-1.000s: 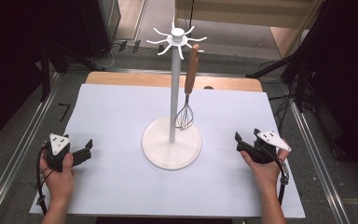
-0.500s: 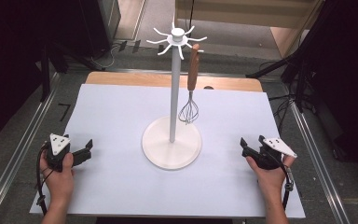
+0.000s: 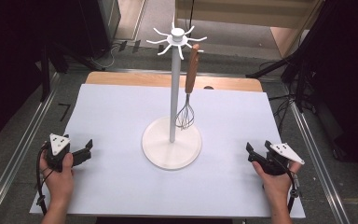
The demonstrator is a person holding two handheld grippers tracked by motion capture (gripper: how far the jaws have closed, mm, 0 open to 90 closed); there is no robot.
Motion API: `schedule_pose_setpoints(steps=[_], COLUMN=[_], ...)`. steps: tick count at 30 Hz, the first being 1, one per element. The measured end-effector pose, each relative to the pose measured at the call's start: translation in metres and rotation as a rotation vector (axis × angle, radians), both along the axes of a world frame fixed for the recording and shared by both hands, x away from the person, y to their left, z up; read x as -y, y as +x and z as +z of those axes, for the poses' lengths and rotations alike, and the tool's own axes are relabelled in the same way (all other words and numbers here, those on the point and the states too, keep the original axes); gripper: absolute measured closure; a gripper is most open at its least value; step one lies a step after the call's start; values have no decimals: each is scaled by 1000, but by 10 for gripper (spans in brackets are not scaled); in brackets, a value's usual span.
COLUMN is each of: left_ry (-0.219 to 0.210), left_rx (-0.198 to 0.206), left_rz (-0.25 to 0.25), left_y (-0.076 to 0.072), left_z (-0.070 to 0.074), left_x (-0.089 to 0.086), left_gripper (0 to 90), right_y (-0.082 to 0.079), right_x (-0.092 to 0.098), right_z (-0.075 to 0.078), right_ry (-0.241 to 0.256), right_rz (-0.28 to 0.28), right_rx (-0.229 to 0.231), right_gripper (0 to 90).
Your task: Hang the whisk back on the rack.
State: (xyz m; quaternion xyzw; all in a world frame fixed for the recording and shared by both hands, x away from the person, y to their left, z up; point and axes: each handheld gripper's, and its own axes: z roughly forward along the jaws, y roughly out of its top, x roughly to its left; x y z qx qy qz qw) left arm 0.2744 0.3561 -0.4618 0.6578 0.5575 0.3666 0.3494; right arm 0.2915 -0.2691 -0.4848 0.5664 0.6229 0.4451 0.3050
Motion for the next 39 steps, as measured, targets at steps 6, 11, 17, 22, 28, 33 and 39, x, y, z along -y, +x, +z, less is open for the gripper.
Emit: schedule_pose_setpoints(steps=[6, 11, 17, 22, 28, 33, 39], left_ry=[0, 1, 2, 1, 2, 1, 2], left_rx=[0, 0, 0, 2, 2, 4, 11], left_rz=[0, -1, -2, -3, -3, -3, -7], left_y=[0, 0, 0, 0, 0, 0, -2], left_z=[0, 0, 0, 0, 0, 0, 0], left_x=[0, 0, 0, 0, 0, 0, 0], left_gripper=[150, 151, 150, 151, 150, 150, 151], right_y=[-7, -16, -24, -35, -41, -39, -39], right_x=[7, 15, 19, 25, 23, 23, 21], right_z=[0, 0, 0, -1, -1, -2, -2], right_ry=[-5, 11, 11, 27, 7, 25, 10], right_rz=[-8, -24, -26, -30, -39, -49, -60], right_rx=[1, -1, 8, 28, 35, -10, -13], right_gripper=[240, 239, 233, 223, 216, 218, 206])
